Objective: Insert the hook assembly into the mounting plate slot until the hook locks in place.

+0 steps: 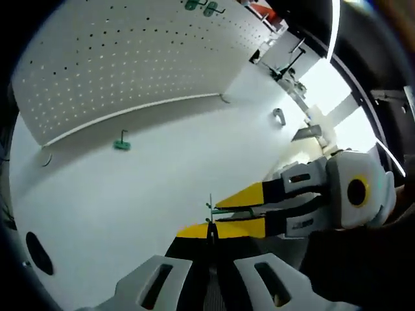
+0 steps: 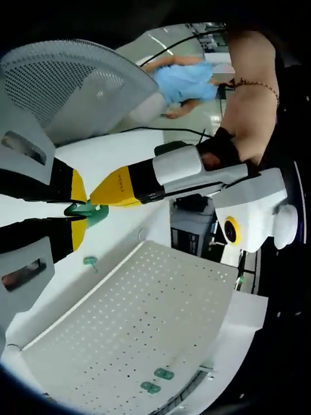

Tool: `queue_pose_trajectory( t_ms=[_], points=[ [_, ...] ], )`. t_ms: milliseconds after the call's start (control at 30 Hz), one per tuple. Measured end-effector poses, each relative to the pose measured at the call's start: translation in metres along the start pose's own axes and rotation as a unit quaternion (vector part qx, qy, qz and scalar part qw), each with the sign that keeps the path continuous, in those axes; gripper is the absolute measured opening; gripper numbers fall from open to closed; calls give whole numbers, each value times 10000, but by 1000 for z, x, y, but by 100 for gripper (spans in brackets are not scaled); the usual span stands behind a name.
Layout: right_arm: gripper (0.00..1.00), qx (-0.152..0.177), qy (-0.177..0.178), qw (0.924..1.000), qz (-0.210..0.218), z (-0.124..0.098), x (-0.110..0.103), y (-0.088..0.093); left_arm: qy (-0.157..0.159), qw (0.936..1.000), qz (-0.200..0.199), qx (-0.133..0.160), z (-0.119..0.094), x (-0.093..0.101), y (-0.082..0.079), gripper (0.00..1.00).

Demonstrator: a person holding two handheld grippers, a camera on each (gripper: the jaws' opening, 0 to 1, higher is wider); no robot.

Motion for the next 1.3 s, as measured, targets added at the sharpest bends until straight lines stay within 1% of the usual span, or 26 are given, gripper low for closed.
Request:
queue_pose_trajectory(
  t_ms=[67, 200, 233, 267, 300, 333, 433, 533, 567, 633, 700, 733, 767, 800, 833, 900, 933, 1000, 1033, 1067, 1100, 1133, 1167, 1200, 1267, 1300],
  points=[
    [5, 11, -14, 10000, -16, 1, 0, -1, -3, 10000, -23, -21, 0, -2, 0, 1],
    [3, -7, -93, 9996, -254, 2, -2, -1, -2, 9999, -93, -73, -2, -2, 1, 1],
    [1, -25, -120, 9995, -283, 2, -2, -1, 3, 9999, -104, -87, -2, -3, 2, 1],
    [1, -74, -159, 9994, -298, 3, -5, 0, 20, 9999, -129, -71, -2, -2, 1, 1],
    [1, -68, -210, 9989, -419, 4, -5, -1, 8, 9999, -121, -114, -2, -3, 2, 1],
    [1, -67, -189, 9988, -441, 3, -4, -1, 11, 9999, -120, -107, -2, -3, 2, 1],
    [0, -78, -159, 9995, -261, 4, -1, -1, 25, 9999, -135, -84, -1, -3, 2, 1],
    [0, -92, -79, 9997, -226, 3, 3, -1, 60, 9999, -59, 104, 0, -3, -2, 1],
    [0, -105, -18, 9999, -103, 4, 6, 0, 119, 9994, 183, 267, 2, -4, -6, 2],
    [0, -122, 55, 9999, 48, 4, 13, 0, 172, 9978, 381, 507, 3, -3, -9, 2],
    [0, -136, 96, 9998, 109, 4, 15, -1, 229, 9958, 604, 644, 4, -4, -11, 3],
    [0, -123, 160, 9998, 92, 4, 20, -3, 240, 9930, 742, 892, 4, -3, -16, 3],
    [0, -153, 187, 9996, 115, 5, 23, -4, 237, 9917, 791, 987, 3, -4, -17, 3],
    [0, -166, 260, 9994, 130, 5, 26, -5, 244, 9877, 1005, 1176, 3, -5, -21, 4],
    [0, -166, 295, 9993, 155, 5, 29, -5, 173, 9858, 1129, 1235, 2, -6, -22, 8],
    [0, -192, 377, 9987, 278, 5, 34, -5, 135, 9761, 1546, 1519, 1, -7, -28, 15],
    [0, -213, 411, 9983, 341, 6, 36, -3, 163, 9764, 1514, 1533, -1, -5, -26, 17],
    [0, -233, 554, 9967, 547, 5, 43, -1, 266, 9739, 1524, 1660, -1, -1, -27, 19],
    [0, -226, 651, 9950, 729, 3, 47, 0, 244, 9710, 1558, 1796, -2, -2, -29, 25],
    [0, -219, 705, 9934, 881, 3, 49, 1, 205, 9660, 1676, 1956, -2, -2, -32, 31],
    [0, -183, 811, 9905, 1091, 2, 54, 1, 190, 9634, 1740, 2032, -3, -1, -32, 36],
    [0, -175, 863, 9890, 1188, 1, 57, 2, 207, 9605, 1815, 2101, -3, 0, -33, 40],
    [0, -160, 912, 9873, 1290, 0, 61, 2, 208, 9561, 1912, 2211, -4, 2, -35, 40],
    [0, -151, 988, 9843, 1455, -2, 64, 1, 234, 9536, 1996, 2243, -5, 4, -34, 38],
    [0, -36, 1156, 9760, 1843, -4, 71, -1, 195, 9529, 2090, 2190, -6, 7, -32, 33],
    [0, 37, 1239, 9714, 2026, -5, 75, -3, 140, 9491, 2181, 2268, -7, 6, -34, 33]
  ],
)
Point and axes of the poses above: the point that each gripper's makers call its tool centre point, and the gripper's own axes: z roughly forward along the fingers, x roughly to its right, y roughly out of its underside, the point moved 4 cm from there along -z, roughly backward along the fingers, and after that the axes turned 14 degrees about x, right-handed, at the moved point
